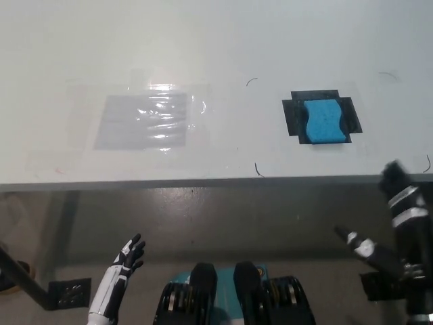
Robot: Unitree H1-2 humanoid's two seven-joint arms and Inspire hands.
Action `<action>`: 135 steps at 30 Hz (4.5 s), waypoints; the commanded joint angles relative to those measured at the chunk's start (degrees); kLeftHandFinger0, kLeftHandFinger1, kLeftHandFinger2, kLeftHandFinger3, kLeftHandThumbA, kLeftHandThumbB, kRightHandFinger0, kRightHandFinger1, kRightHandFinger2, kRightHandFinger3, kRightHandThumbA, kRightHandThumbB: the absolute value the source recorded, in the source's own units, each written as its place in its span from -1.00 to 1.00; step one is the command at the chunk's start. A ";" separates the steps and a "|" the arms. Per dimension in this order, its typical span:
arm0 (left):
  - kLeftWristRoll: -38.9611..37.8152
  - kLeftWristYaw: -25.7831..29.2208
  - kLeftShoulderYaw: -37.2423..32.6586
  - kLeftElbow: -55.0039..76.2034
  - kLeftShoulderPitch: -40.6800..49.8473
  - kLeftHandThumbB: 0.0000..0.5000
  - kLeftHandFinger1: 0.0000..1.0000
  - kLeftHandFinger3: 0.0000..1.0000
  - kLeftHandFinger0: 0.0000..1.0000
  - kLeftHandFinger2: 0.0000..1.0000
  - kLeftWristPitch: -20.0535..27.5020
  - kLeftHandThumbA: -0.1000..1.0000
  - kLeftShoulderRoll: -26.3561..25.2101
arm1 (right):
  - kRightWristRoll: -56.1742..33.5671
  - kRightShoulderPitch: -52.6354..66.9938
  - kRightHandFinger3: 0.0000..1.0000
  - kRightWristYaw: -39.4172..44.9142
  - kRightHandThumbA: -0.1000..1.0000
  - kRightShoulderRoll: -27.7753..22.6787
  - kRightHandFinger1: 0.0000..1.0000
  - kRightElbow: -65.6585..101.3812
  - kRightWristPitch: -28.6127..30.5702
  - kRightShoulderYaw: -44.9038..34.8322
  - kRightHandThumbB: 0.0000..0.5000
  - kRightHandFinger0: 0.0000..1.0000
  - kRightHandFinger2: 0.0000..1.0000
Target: A soft sponge is kept on the balc marked spot on the table infront of the robot and it uses its right hand fist to press down on it and drrags it across the table in a back and forth manner twice to clean it
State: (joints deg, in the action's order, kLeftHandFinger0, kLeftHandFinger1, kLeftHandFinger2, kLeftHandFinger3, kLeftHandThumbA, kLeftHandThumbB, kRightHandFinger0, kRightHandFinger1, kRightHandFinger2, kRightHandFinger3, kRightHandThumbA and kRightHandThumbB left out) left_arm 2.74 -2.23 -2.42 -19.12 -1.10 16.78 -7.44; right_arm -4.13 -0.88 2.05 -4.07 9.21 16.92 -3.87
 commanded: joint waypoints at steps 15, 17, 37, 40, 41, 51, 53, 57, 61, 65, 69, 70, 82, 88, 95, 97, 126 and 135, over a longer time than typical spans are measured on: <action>-0.41 -1.64 -0.53 -1.54 -1.31 -0.34 1.00 1.00 1.00 1.00 6.37 1.00 -0.48 | -15.92 -53.78 -0.98 -6.95 1.00 -9.67 -0.98 -0.19 -17.29 -10.55 0.66 -0.98 -0.98; 0.51 -1.03 -0.61 -1.89 -1.65 -0.30 1.00 1.00 1.00 1.00 6.38 1.00 -0.50 | -13.23 -57.35 -1.00 -5.77 1.00 -8.78 -1.00 -9.00 -15.83 -9.50 0.13 -1.00 -1.00; 0.46 -1.32 -0.91 -1.86 -1.00 -0.26 1.00 1.00 1.00 1.00 6.86 1.00 -0.48 | -4.75 -74.06 -0.59 -7.86 1.00 -4.68 -1.00 -71.65 -4.57 -5.69 -0.60 -1.00 -0.61; 0.34 -1.36 -0.89 -1.54 -0.91 -0.30 1.00 1.00 1.00 1.00 7.02 1.00 -0.51 | -3.95 -73.56 -0.43 -9.42 1.00 -4.13 -0.98 -78.69 -3.63 -5.08 -0.56 -1.00 -0.54; 0.75 -1.12 -0.95 -1.59 -0.95 -0.30 1.00 1.00 1.00 1.00 7.18 1.00 -0.53 | -4.33 -72.87 -0.35 -10.36 1.00 -3.73 -0.95 -80.41 -3.06 -5.53 -0.62 -1.00 -0.48; 0.58 -1.35 -1.00 -2.01 -1.32 -0.25 1.00 1.00 1.00 1.00 7.24 1.00 -0.70 | -5.44 -66.74 -0.18 -10.72 1.00 -2.56 -0.88 -89.75 -1.94 -6.62 -0.85 -1.00 -0.28; 0.70 -1.31 -0.97 -1.93 -1.29 -0.28 1.00 1.00 1.00 1.00 7.21 1.00 -0.61 | -4.62 -65.46 -0.26 -11.24 1.00 -2.25 -0.94 -90.10 -1.73 -5.88 -0.82 -1.00 -0.40; 0.24 -1.68 -0.83 -2.13 -1.32 -0.26 1.00 1.00 1.00 1.00 7.27 1.00 -0.57 | -5.58 -62.21 -0.23 -11.83 1.00 -1.19 -0.92 -90.95 -4.32 -6.80 -0.57 -1.00 -0.38; 0.58 -1.69 -0.92 -1.58 -0.73 -0.35 1.00 1.00 1.00 1.00 7.36 1.00 -0.32 | -4.77 -57.12 -0.05 -12.13 1.00 -0.36 -1.00 -91.58 -5.63 -5.94 -0.65 -1.00 -0.41; 0.49 -1.91 -0.88 -2.03 -1.40 -0.27 1.00 1.00 1.00 1.00 7.35 1.00 -0.30 | -5.70 -54.55 -0.01 -11.33 1.00 -0.05 -1.00 -91.70 -4.71 -6.74 -0.63 -1.00 -0.46; 1.10 -1.46 -0.79 -2.23 -1.34 -0.30 1.00 1.00 1.00 1.00 7.83 1.00 -0.39 | -6.00 -52.56 -0.05 -10.70 1.00 -0.10 -1.00 -91.94 -5.68 -7.22 -0.54 -1.00 -0.35; 0.64 -1.80 -0.75 -2.40 -1.31 -0.30 1.00 1.00 1.00 1.00 7.95 1.00 -0.43 | -6.25 -52.05 -0.04 -10.40 1.00 -0.14 -1.00 -91.94 -5.38 -7.50 -0.58 -1.00 -0.32; 1.10 -1.54 -0.72 -3.20 -1.52 -0.30 1.00 1.00 1.00 1.00 9.19 1.00 -0.40 | -3.77 -52.63 0.16 -9.38 1.00 -0.30 -0.30 -91.56 -4.16 -4.79 -0.53 -0.55 0.18; 1.77 -1.48 -0.78 -2.84 -1.32 -0.35 1.00 1.00 1.00 1.00 8.96 1.00 -0.67 | -3.95 -55.08 -0.27 -5.12 1.00 2.13 -0.77 -90.94 -3.96 -3.76 -0.59 -1.00 -0.23; 2.00 -1.44 -0.81 -2.73 -1.46 -0.32 1.00 1.00 1.00 1.00 8.97 1.00 -0.54 | -1.72 -58.95 -0.56 -3.02 1.00 8.23 -0.82 -90.00 -1.72 -1.04 -0.59 -0.93 -0.42; 2.30 -1.13 -0.71 -2.74 -1.46 -0.33 1.00 1.00 1.00 1.00 9.08 1.00 -0.55 | -1.50 -60.23 -0.65 -3.25 1.00 10.93 -0.81 -89.73 -1.00 -0.23 -0.57 -0.92 -0.46; 2.96 -1.26 -0.26 -2.57 -2.46 -0.20 1.00 1.00 1.00 1.00 8.52 1.00 -0.76 | -3.95 -58.43 -0.69 -3.64 1.00 2.69 -1.00 -90.06 -1.20 -3.29 -0.36 -1.00 -0.53; 2.11 -1.49 0.37 -2.34 -1.57 -0.31 1.00 1.00 1.00 1.00 9.25 1.00 -0.94 | -9.87 -53.21 -0.53 -2.52 1.00 -14.50 -1.00 -89.77 -1.43 -12.73 -0.54 -1.00 -0.38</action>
State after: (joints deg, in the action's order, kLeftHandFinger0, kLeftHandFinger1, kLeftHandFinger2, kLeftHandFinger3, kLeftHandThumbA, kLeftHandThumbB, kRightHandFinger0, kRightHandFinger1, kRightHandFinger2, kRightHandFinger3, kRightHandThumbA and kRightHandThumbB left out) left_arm 6.01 -3.57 -2.49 -22.68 -2.87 24.19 -7.66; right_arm -9.15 -56.89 -0.22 -12.19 -80.22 17.06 -12.55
